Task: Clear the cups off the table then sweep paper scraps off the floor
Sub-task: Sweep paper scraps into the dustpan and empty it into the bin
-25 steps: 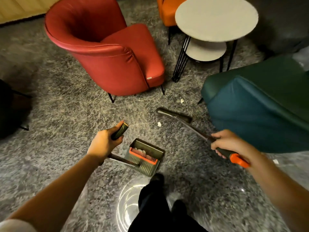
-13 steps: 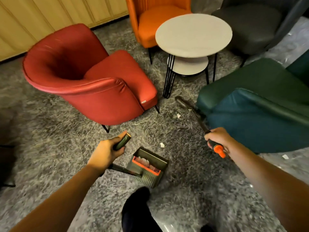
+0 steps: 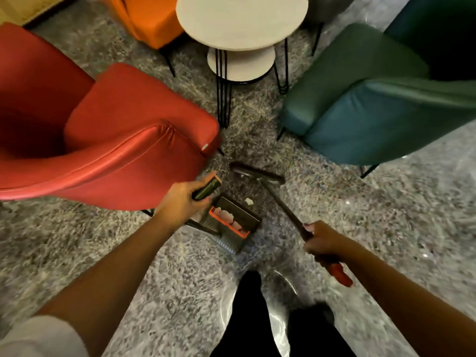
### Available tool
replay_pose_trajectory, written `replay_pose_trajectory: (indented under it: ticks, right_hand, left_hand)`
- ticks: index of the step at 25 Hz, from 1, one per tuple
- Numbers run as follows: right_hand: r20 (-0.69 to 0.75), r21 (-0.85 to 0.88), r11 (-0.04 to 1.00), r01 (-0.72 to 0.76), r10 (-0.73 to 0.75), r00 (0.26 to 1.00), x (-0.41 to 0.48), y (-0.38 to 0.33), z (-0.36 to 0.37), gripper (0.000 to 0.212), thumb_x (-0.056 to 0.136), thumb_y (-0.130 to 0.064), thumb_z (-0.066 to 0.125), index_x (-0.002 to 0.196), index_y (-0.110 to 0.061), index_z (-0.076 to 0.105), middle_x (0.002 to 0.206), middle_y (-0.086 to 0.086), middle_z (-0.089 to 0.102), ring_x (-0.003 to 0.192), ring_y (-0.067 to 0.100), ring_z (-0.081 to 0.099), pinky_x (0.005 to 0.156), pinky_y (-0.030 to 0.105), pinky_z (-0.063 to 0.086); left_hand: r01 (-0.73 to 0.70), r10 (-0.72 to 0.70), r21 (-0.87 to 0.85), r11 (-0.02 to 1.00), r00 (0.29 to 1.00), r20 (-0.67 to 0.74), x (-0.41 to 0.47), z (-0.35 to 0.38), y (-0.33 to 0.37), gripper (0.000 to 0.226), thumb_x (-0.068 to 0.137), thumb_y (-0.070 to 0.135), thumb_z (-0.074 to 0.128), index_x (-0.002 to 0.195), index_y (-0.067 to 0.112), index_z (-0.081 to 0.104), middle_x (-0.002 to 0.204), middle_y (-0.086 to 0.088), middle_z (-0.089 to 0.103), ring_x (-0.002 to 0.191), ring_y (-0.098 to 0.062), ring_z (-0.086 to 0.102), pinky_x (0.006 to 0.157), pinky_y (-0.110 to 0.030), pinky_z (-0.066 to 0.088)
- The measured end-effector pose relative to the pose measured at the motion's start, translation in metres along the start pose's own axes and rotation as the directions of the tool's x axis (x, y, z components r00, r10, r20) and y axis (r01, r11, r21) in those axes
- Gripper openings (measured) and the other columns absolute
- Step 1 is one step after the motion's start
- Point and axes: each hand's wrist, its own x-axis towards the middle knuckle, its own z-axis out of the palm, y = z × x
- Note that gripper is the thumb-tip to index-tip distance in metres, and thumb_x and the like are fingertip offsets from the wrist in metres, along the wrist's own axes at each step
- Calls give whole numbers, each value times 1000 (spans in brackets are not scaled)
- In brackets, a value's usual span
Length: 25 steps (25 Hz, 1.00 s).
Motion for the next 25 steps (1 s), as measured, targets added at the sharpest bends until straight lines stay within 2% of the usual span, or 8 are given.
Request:
replay_pose_trajectory:
  ticks: [5, 8, 11, 13, 18, 20, 23, 25]
  right_hand:
    - [138, 129, 987, -99, 81, 987, -65, 13, 30, 46, 81, 4, 57, 126, -2, 49, 58, 9, 48, 33, 13, 47, 36, 19, 40]
    - [164, 227, 967, -115, 78, 983, -92, 16, 27, 45, 79, 6, 57, 119, -14, 56, 44, 2, 53, 34, 14, 50, 38, 20, 40]
    - [145, 290, 947, -140, 101, 984, -113, 26, 15, 54, 79, 8, 58, 123, -23, 53, 44, 2, 56, 35, 15, 51, 37, 20, 40]
    - [126, 354, 923, -154, 116, 985, -124, 31, 9, 57, 80, 11, 56, 127, -20, 52, 45, 5, 56, 34, 15, 50, 35, 20, 39]
    - [66, 494, 856, -151, 136, 989, -142, 52, 14, 60, 81, 13, 55, 133, -14, 45, 45, 7, 55, 33, 16, 49, 34, 20, 39]
    - [30, 464, 875, -135, 136, 990, -138, 53, 24, 48, 81, 10, 56, 127, -4, 50, 49, 8, 53, 34, 16, 50, 35, 20, 39]
    - [8, 414, 899, -139, 150, 989, -123, 46, 47, 36, 80, 9, 55, 116, 10, 55, 52, 11, 50, 33, 15, 48, 35, 19, 40]
    - [23, 397, 904, -158, 162, 986, -114, 41, 63, 35, 79, 9, 56, 113, 16, 55, 52, 12, 49, 31, 15, 48, 35, 19, 40]
  left_hand:
    - [-81, 81, -30, 996, 997, 7, 1, -3, -13, 43, 76, 0, 74, 118, 6, 66, 98, -14, 72, 72, 22, 51, 57, -6, 35]
    - [-53, 54, -27, 998, 998, 45, -1, -3, -14, 50, 79, 8, 72, 127, 19, 60, 107, -13, 70, 74, -2, 64, 60, -19, 41]
    - [-7, 11, -60, 998, 997, 75, -3, -5, -15, 59, 82, 13, 71, 134, 31, 51, 105, -10, 71, 60, 15, 52, 56, -20, 40]
    - [-10, 17, -71, 997, 996, 85, -4, -5, -15, 59, 83, 12, 71, 136, 29, 50, 97, -14, 71, 55, 14, 50, 54, -20, 40]
    - [-6, 19, -104, 995, 992, 121, -11, -6, -13, 58, 83, 9, 71, 135, 24, 52, 86, 4, 62, 47, 8, 48, 49, -14, 40]
    - [-21, 31, -63, 998, 987, 158, -12, -10, -13, 58, 81, 7, 71, 134, 21, 53, 84, 3, 63, 46, 8, 47, 46, -9, 38]
    - [-82, 95, -71, 994, 972, 215, -15, -9, -5, 53, 79, 1, 72, 129, 13, 58, 89, 7, 68, 47, 19, 43, 45, -3, 33]
    - [-104, 120, -87, 991, 971, 208, -17, -7, -1, 52, 79, -2, 71, 127, 12, 60, 101, -7, 71, 48, 25, 39, 46, 0, 31]
